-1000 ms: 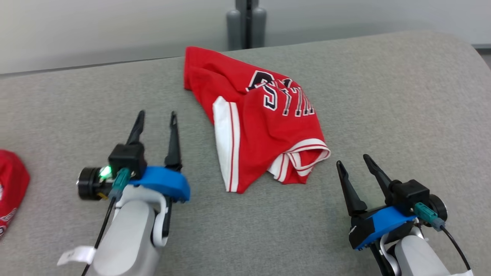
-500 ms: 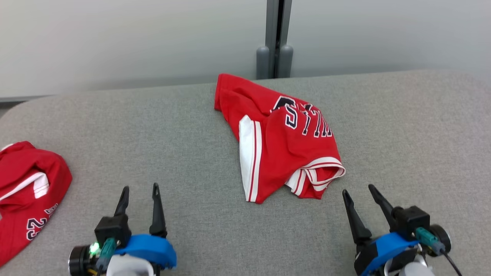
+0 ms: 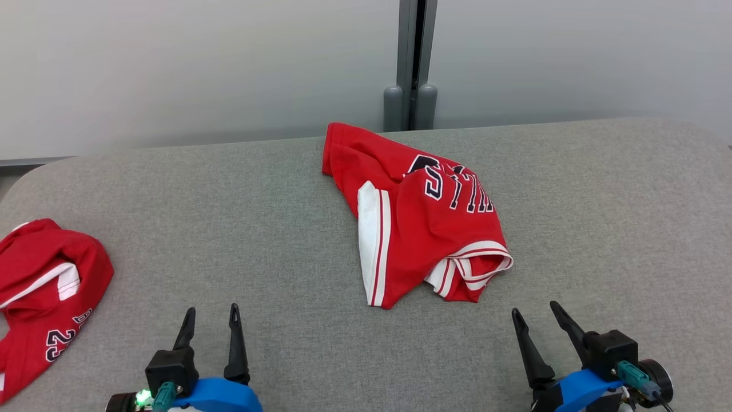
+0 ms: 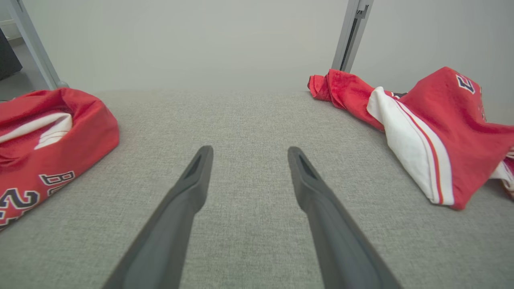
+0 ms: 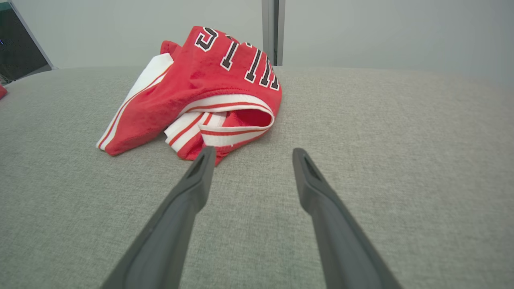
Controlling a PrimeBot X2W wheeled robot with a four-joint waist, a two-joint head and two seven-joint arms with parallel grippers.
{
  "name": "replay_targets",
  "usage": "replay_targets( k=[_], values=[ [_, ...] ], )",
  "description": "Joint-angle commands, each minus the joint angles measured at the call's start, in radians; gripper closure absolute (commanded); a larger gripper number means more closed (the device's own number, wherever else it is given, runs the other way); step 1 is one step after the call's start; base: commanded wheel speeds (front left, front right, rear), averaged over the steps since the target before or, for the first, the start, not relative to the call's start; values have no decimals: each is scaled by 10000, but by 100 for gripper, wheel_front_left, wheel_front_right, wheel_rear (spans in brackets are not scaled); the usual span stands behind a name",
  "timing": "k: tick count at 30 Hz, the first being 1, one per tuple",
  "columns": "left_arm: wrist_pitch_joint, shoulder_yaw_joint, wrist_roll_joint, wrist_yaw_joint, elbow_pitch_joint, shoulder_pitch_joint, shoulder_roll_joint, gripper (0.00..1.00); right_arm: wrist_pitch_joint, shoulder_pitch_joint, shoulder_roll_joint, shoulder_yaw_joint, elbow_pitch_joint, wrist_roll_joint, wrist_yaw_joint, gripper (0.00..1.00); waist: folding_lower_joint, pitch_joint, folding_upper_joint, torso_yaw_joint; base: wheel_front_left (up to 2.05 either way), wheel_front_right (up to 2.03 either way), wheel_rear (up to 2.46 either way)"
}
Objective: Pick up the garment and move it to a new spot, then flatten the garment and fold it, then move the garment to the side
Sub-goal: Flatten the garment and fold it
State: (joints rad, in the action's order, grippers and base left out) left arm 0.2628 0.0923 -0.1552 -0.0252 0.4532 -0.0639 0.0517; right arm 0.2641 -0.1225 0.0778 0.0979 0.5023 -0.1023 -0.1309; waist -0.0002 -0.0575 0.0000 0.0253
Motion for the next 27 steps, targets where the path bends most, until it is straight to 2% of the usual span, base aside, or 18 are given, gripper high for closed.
replay_targets(
  k=[1, 6, 13, 22, 27],
  values=[
    [31, 82, -32, 18, 20, -58, -19, 0, 2, 79, 57, 60, -37, 43, 3, 0, 2, -41, 0, -23, 0, 0, 0],
    [31, 548, -218, -3, 84, -457, -15, 0, 4, -580, 161, 626, -316, -118, 3, 0, 2, -457, 0, -379, 0, 0, 0],
    [31, 1159, -595, -170, 209, -950, -12, 0, 2, -2177, 535, 1895, -92, -344, 3, 0, 2, -1037, 0, -1372, 0, 0, 0],
    [31, 1527, -968, -286, 432, -1166, -19, 0, 4, -3993, 966, 3728, 2073, -563, 3, 0, 2, -1749, 0, -2456, 0, 0, 0],
    [31, 1712, -1192, -394, 366, -1224, -16, 0, 2, -4495, 947, 4125, 3500, -616, 3, 0, 2, -1994, 0, -2685, 0, 0, 0]
  ],
)
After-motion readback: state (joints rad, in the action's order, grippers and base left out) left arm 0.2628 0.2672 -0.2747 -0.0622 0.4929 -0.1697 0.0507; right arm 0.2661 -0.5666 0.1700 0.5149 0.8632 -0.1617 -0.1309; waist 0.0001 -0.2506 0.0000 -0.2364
